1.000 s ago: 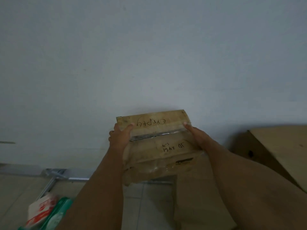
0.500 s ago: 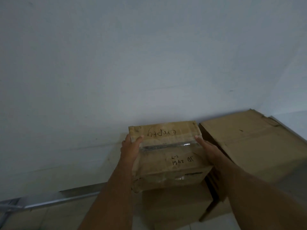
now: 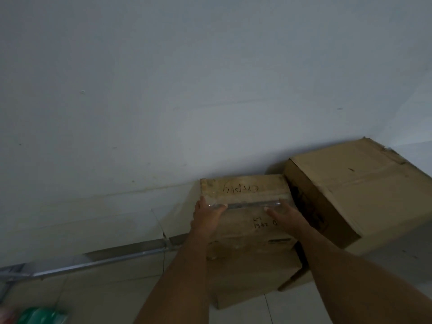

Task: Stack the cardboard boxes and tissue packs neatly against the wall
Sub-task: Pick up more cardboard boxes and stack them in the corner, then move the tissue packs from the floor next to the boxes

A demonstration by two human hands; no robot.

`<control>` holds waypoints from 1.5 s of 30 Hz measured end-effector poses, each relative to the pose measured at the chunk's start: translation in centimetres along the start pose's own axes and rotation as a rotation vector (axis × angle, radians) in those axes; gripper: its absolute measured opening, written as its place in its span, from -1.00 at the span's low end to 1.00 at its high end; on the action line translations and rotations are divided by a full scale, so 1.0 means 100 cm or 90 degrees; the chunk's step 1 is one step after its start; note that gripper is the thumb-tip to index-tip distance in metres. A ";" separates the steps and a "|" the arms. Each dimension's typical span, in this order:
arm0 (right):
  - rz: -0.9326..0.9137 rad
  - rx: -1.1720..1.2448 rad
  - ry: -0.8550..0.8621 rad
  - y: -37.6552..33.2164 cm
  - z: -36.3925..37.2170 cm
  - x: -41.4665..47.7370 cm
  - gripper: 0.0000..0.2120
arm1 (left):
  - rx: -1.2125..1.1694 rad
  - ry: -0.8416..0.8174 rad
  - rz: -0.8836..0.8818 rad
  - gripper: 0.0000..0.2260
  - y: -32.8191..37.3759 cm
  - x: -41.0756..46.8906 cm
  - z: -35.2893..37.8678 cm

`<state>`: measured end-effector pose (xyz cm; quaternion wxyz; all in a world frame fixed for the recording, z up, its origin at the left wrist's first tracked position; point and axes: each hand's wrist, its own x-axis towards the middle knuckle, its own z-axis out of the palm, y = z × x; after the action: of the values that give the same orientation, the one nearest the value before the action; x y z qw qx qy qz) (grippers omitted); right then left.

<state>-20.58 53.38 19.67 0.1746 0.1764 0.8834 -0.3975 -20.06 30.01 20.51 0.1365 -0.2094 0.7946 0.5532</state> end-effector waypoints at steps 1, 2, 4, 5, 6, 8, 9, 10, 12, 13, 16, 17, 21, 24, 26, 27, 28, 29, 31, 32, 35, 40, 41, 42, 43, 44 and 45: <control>-0.004 -0.013 0.000 -0.002 0.002 -0.002 -0.17 | 0.001 0.003 -0.003 -0.09 -0.003 0.002 -0.004; -0.010 -0.030 0.001 -0.005 0.004 -0.004 -0.17 | 0.006 0.010 -0.007 -0.11 -0.005 0.003 -0.008; -0.033 -0.084 0.004 -0.016 0.007 -0.009 -0.19 | 0.009 0.023 -0.006 -0.13 -0.009 0.003 -0.020; -0.048 -0.111 -0.001 -0.024 0.009 -0.012 -0.21 | 0.011 0.029 -0.009 -0.13 -0.011 0.001 -0.027; -0.060 -0.121 -0.010 -0.032 0.012 -0.015 -0.23 | 0.015 0.038 -0.011 -0.14 -0.013 -0.003 -0.037; -0.092 -0.098 -0.035 -0.053 0.021 -0.021 -0.25 | 0.027 0.063 -0.013 -0.18 -0.020 -0.014 -0.059; -0.116 -0.086 -0.041 -0.064 0.027 -0.024 -0.26 | 0.030 0.080 -0.014 -0.20 -0.025 -0.021 -0.073; -0.139 -0.087 -0.050 -0.077 0.035 -0.028 -0.27 | 0.031 0.097 -0.018 -0.22 -0.031 -0.029 -0.090; -0.186 -0.125 -0.080 -0.105 0.057 -0.039 -0.30 | 0.022 0.136 -0.038 -0.22 -0.043 -0.050 -0.126; -0.206 -0.141 -0.100 -0.121 0.070 -0.047 -0.29 | 0.012 0.157 -0.053 -0.23 -0.052 -0.061 -0.146; -0.270 -0.143 -0.178 -0.164 0.117 -0.079 -0.19 | -0.038 0.239 -0.084 -0.25 -0.083 -0.106 -0.210; -0.292 -0.146 -0.208 -0.176 0.134 -0.092 -0.16 | -0.056 0.270 -0.097 -0.26 -0.095 -0.123 -0.231; -0.375 -0.201 -0.326 -0.213 0.202 -0.155 -0.15 | -0.115 0.378 -0.153 -0.28 -0.154 -0.195 -0.302; -0.412 -0.237 -0.383 -0.235 0.251 -0.199 -0.13 | -0.148 0.449 -0.182 -0.32 -0.194 -0.238 -0.344; -0.432 -0.260 -0.410 -0.252 0.284 -0.227 -0.12 | -0.195 0.473 -0.188 -0.32 -0.217 -0.262 -0.371; -0.442 -0.269 -0.422 -0.262 0.299 -0.240 -0.12 | -0.217 0.482 -0.190 -0.30 -0.228 -0.273 -0.384; -0.452 -0.277 -0.432 -0.272 0.314 -0.255 -0.12 | -0.226 0.496 -0.191 -0.28 -0.239 -0.283 -0.397; -0.464 -0.283 -0.442 -0.282 0.329 -0.269 -0.12 | -0.228 0.512 -0.194 -0.28 -0.250 -0.293 -0.411; -0.490 -0.291 -0.461 -0.301 0.361 -0.298 -0.12 | -0.229 0.541 -0.199 -0.33 -0.270 -0.312 -0.438; -0.503 -0.294 -0.470 -0.310 0.377 -0.311 -0.12 | -0.229 0.552 -0.204 -0.34 -0.279 -0.321 -0.451; -0.541 -0.323 -0.504 -0.329 0.425 -0.348 -0.12 | -0.243 0.579 -0.225 -0.34 -0.310 -0.346 -0.485; -0.567 -0.379 -0.564 -0.344 0.506 -0.391 -0.14 | -0.264 0.612 -0.277 -0.31 -0.365 -0.375 -0.532; -0.571 -0.392 -0.572 -0.346 0.523 -0.398 -0.15 | -0.268 0.616 -0.289 -0.31 -0.378 -0.378 -0.540; -0.572 -0.405 -0.582 -0.347 0.542 -0.403 -0.17 | -0.267 0.618 -0.307 -0.32 -0.391 -0.380 -0.548; -0.570 -0.421 -0.591 -0.348 0.562 -0.407 -0.18 | -0.268 0.617 -0.325 -0.32 -0.406 -0.381 -0.556; -0.564 -0.435 -0.597 -0.349 0.582 -0.409 -0.19 | -0.270 0.617 -0.344 -0.33 -0.421 -0.380 -0.563; -0.560 -0.449 -0.606 -0.350 0.603 -0.411 -0.18 | -0.276 0.615 -0.360 -0.33 -0.436 -0.378 -0.571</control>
<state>9.84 -21.51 22.97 0.4100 -0.4521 0.7765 -0.1563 34.97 -29.71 21.67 -0.1440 -0.6635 0.5492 0.4872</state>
